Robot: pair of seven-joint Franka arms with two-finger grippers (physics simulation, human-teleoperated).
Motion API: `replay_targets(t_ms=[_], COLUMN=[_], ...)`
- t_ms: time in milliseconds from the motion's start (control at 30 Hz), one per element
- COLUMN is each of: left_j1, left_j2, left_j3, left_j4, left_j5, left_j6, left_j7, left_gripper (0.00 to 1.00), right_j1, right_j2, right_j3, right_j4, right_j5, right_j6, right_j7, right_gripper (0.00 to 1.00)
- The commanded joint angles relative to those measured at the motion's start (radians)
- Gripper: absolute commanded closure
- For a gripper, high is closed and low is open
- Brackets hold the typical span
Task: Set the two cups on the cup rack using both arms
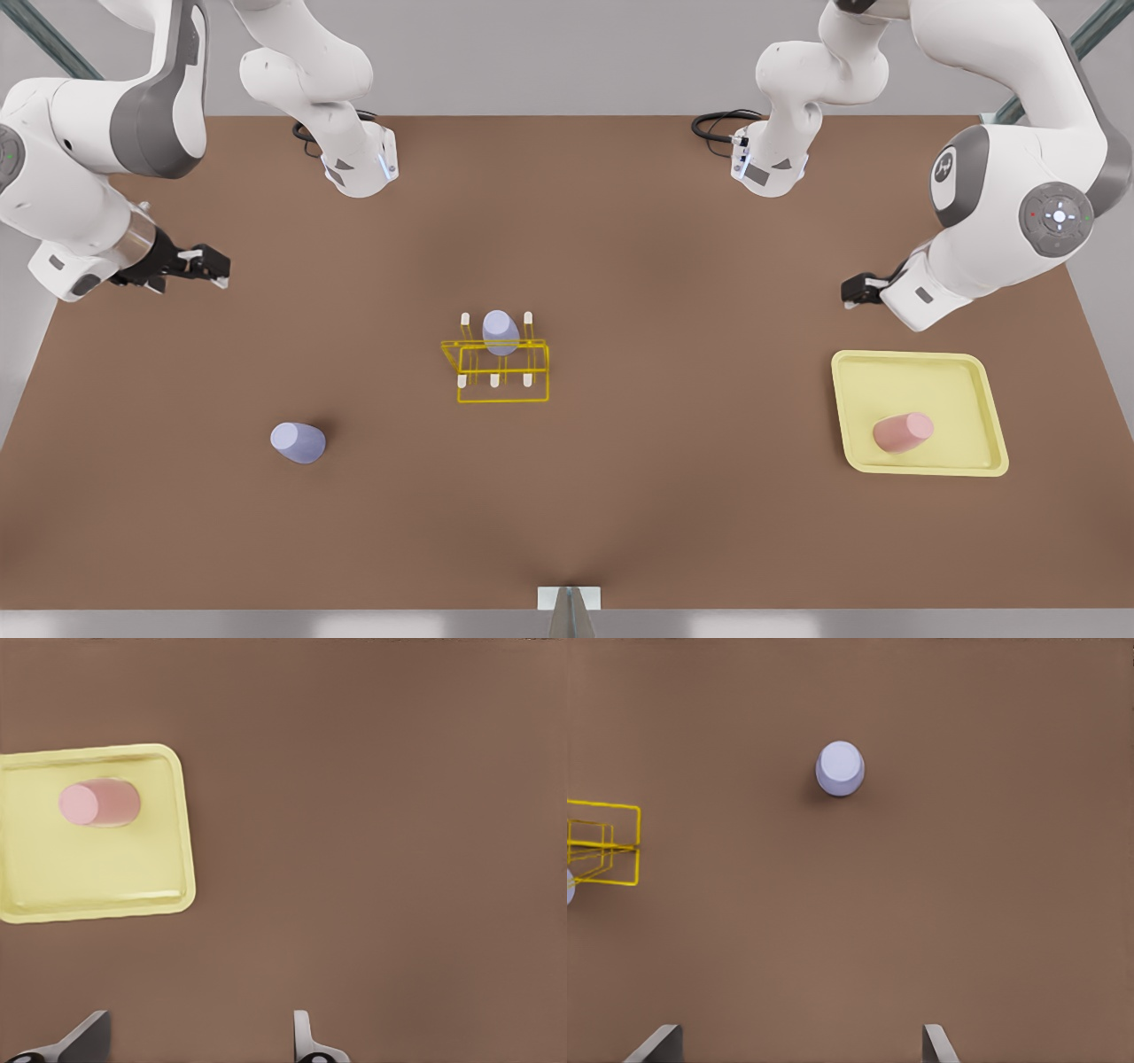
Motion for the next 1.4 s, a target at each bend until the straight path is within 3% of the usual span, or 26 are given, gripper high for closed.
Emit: replay_targets(t_ms=[0, 67, 133, 167, 200, 267, 367, 433, 533, 867, 1300, 1367], left_j1=[0.000, 0.004, 0.119, 0.194, 0.287, 0.368, 0.385, 0.376, 0.359, 0.337, 0.343, 0.343], left_j2=[0.001, 0.034, 0.154, 0.258, 0.404, 0.516, 0.554, 0.496, 0.495, 0.534, 0.616, 0.614], left_j3=[0.000, 0.008, 0.031, 0.029, 0.028, 0.022, 0.023, 0.022, 0.008, 0.000, 0.003, 0.005], left_j4=[0.000, -0.003, -0.001, 0.011, 0.121, 0.185, 0.177, 0.024, -0.004, -0.050, -0.050, -0.050], left_j5=[0.001, 0.000, -0.042, -0.049, -0.066, -0.108, -0.108, -0.095, -0.030, -0.039, -0.040, -0.039], left_j6=[0.024, 0.030, 0.186, 0.301, 0.362, 0.466, 0.559, 0.681, 0.690, 0.774, 0.816, 0.816], left_j7=[0.020, 0.010, 0.034, 0.198, 0.316, 0.459, 0.523, 0.666, 0.663, 0.657, 0.656, 0.657], left_gripper=[0.00, 0.00, 0.00, 0.00, 0.00, 0.00, 0.00, 0.00, 0.00, 0.00, 0.00, 0.06], right_j1=[0.021, 0.020, 0.021, 0.018, 0.015, -0.003, -0.031, -0.031, -0.026, -0.042, -0.034, -0.034], right_j2=[-0.001, 0.025, 0.177, 0.318, 0.409, 0.487, 0.568, 0.582, 0.582, 0.689, 0.719, 0.723], right_j3=[-0.003, -0.003, -0.003, -0.003, -0.003, -0.004, -0.001, 0.002, 0.003, 0.003, 0.000, 0.002], right_j4=[0.000, 0.000, 0.052, 0.134, 0.186, 0.198, 0.221, 0.180, 0.089, 0.099, 0.025, 0.025], right_j5=[0.001, -0.011, -0.011, -0.013, -0.010, -0.007, 0.018, 0.090, 0.130, 0.153, 0.141, 0.141], right_j6=[0.036, 0.052, 0.100, 0.140, 0.186, 0.273, 0.350, 0.485, 0.643, 0.643, 0.697, 0.715], right_j7=[-0.046, -0.052, -0.066, -0.064, -0.064, -0.064, -0.070, -0.069, -0.069, -0.069, -0.085, -0.084], right_gripper=[0.00, 0.00, 0.00, 0.00, 0.00, 0.00, 0.00, 0.00, 0.00, 0.00, 0.00, 0.00])
